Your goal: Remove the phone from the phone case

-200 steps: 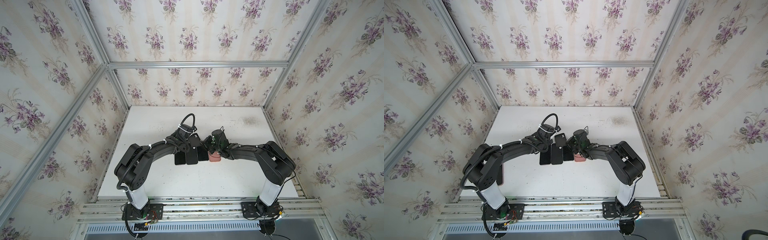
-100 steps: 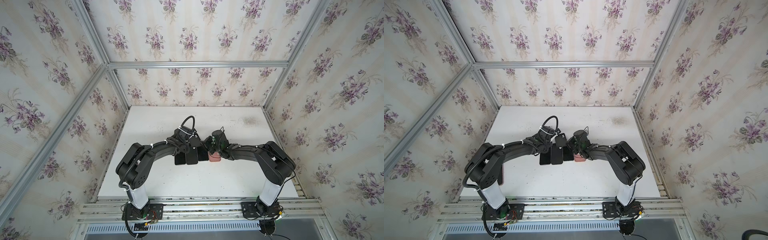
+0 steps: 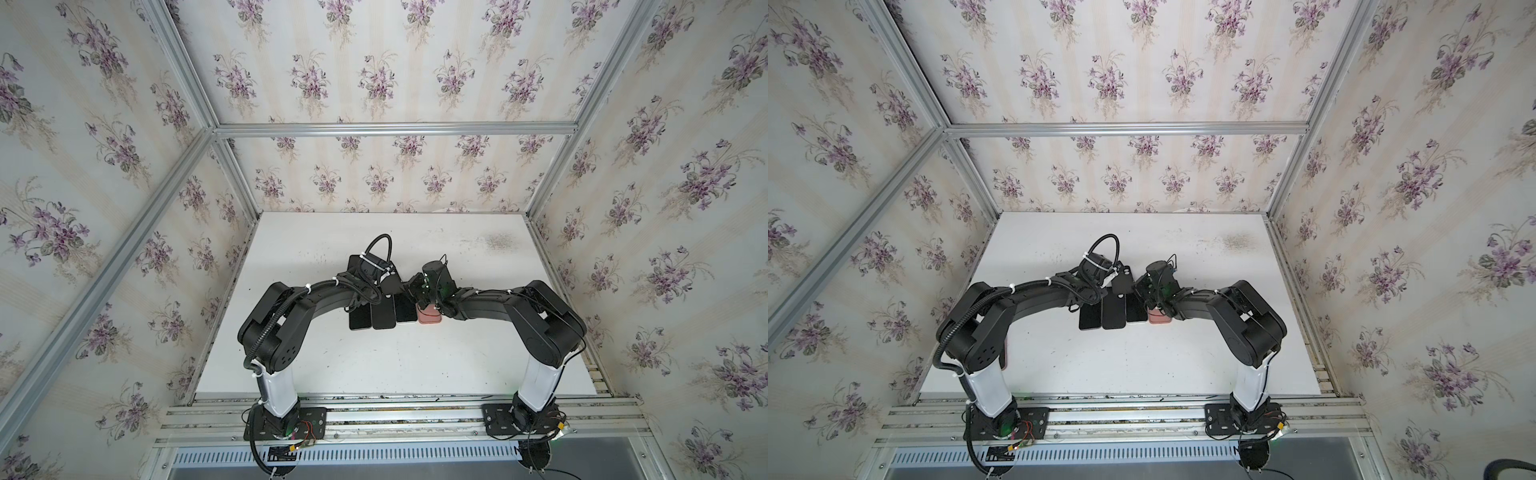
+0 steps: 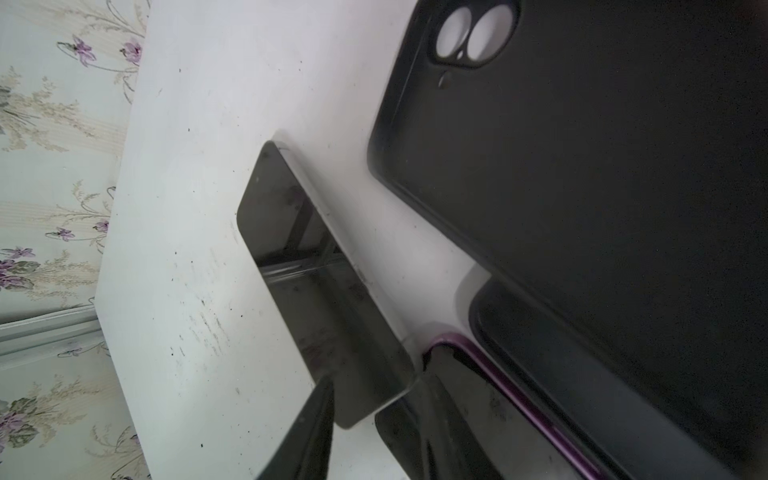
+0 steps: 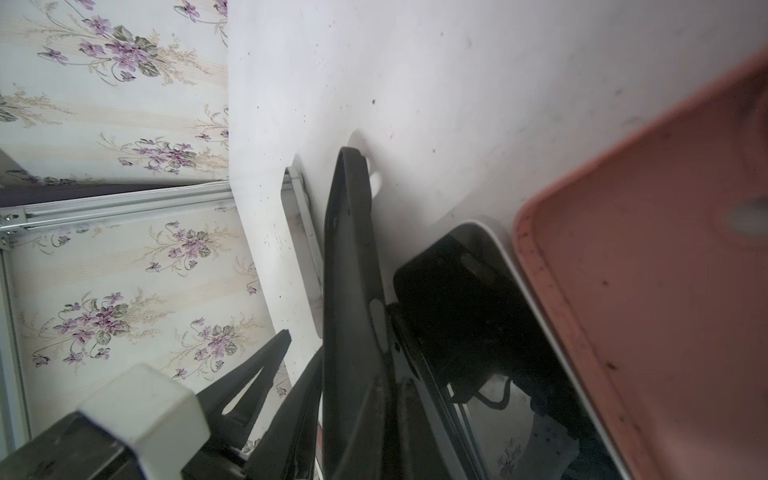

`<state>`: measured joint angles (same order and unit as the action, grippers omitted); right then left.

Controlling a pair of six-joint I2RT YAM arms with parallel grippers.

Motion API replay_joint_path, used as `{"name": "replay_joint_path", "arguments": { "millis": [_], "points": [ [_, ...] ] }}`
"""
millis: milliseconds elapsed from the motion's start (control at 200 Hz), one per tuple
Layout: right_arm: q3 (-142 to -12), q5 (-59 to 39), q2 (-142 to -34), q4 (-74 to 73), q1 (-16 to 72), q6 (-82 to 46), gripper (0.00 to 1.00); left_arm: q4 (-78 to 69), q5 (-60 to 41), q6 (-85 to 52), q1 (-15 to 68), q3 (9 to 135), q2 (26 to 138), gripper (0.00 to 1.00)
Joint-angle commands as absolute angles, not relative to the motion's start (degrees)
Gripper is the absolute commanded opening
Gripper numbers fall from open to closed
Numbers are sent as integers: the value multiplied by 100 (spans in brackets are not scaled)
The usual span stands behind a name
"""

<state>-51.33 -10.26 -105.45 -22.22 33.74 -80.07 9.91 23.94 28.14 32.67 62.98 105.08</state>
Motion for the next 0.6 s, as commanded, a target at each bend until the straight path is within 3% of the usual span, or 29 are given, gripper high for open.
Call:
{"name": "replay_joint_path", "arguments": {
  "millis": [0,160,230,320,465,595],
  "points": [
    [-5270,-905,-10619,-2377,3384,-8034,0,1090,2367,2751,3261,6371,10522,45],
    [-5383,-881,-10730,-2399,3379,-8037,0,1192,2403,2497,3205,6570,10397,54],
    [-5431,-848,-10782,-2441,3381,-8025,0,1473,2312,2092,3114,6762,10244,66],
    [-5507,-790,-10852,-2452,3376,-7994,0,1970,2112,1250,2815,7046,9979,75],
    [-5614,-622,-10983,-2566,3384,-7920,0,2557,531,-363,1983,7180,9422,92],
    [-5792,-536,-11128,-2611,3391,-7760,0,2735,-755,-1696,1152,6966,9184,94]
  ]
}}
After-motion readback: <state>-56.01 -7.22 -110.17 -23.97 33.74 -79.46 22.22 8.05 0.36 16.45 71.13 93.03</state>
